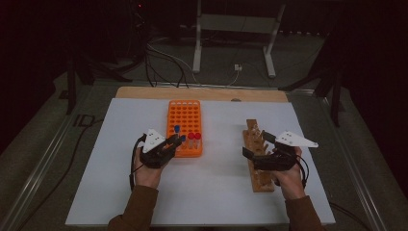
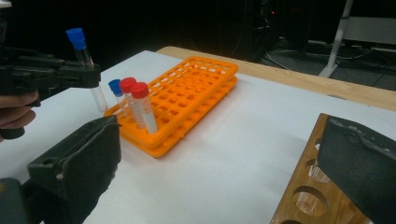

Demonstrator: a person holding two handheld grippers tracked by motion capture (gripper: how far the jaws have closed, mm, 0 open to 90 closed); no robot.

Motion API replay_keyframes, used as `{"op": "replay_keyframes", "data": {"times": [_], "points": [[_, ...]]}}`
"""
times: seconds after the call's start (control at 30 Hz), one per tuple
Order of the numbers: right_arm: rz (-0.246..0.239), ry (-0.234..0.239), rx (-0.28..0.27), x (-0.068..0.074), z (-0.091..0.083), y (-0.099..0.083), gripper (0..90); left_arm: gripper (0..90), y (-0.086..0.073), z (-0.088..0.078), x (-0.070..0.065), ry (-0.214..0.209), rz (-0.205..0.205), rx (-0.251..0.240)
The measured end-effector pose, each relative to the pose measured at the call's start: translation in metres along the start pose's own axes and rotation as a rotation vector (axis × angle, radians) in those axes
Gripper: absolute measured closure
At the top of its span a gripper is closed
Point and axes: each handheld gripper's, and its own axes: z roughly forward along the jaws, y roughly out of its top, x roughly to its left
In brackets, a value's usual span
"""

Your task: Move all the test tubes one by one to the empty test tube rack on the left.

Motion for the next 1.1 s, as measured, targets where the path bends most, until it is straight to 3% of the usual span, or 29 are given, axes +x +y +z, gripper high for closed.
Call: {"op": "replay_keyframes", "data": {"times": [0.37,0.57,0.93,1.1], "points": [[-0.003,0.005,-0.001,0.0,0.0,0.0,0.1,77.3,-0.009,0.016,0.008,0.049,0.0,0.032],[-0.002,0.005,-0.002,0.0,0.0,0.0,0.1,77.3,-0.016,0.022,0.013,0.052,-0.03,0.033],[-0.003,0.009,0.003,0.0,0.001,-0.001,0.1,77.6,-0.029,0.033,0.012,0.065,0.007,0.153],[-0.002,0.009,0.003,0.0,0.001,-0.001,0.1,77.8,-0.03,0.034,0.013,0.061,0.002,0.172]]}}
